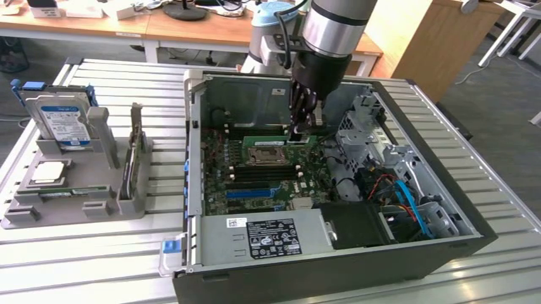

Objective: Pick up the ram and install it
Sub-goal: 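Pick up the ram and move it above insertion slot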

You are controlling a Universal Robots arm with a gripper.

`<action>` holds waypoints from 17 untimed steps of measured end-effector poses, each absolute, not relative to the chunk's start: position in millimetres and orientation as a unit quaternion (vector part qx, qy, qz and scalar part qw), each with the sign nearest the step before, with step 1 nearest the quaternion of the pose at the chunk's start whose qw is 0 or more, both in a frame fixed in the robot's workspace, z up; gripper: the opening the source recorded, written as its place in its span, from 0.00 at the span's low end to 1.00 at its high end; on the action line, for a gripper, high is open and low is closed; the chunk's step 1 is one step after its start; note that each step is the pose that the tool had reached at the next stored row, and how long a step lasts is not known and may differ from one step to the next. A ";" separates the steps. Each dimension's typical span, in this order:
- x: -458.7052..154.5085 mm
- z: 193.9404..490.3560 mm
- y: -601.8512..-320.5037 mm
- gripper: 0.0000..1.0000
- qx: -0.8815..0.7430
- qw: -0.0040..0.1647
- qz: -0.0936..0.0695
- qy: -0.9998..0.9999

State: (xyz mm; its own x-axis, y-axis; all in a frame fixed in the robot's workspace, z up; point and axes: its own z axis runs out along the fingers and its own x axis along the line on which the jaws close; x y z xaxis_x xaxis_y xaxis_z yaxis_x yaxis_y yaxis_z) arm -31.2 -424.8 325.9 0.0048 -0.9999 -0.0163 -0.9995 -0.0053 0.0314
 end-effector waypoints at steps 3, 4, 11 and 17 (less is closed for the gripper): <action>-31.2 325.5 -424.8 0.12 0.707 0.005 -0.017 -0.707; -31.2 325.5 -424.8 0.12 0.706 0.005 -0.017 -0.708; -31.2 323.2 -424.8 0.12 0.706 0.005 -0.017 -0.708; -31.2 315.3 -424.8 0.12 0.706 0.005 -0.017 -0.708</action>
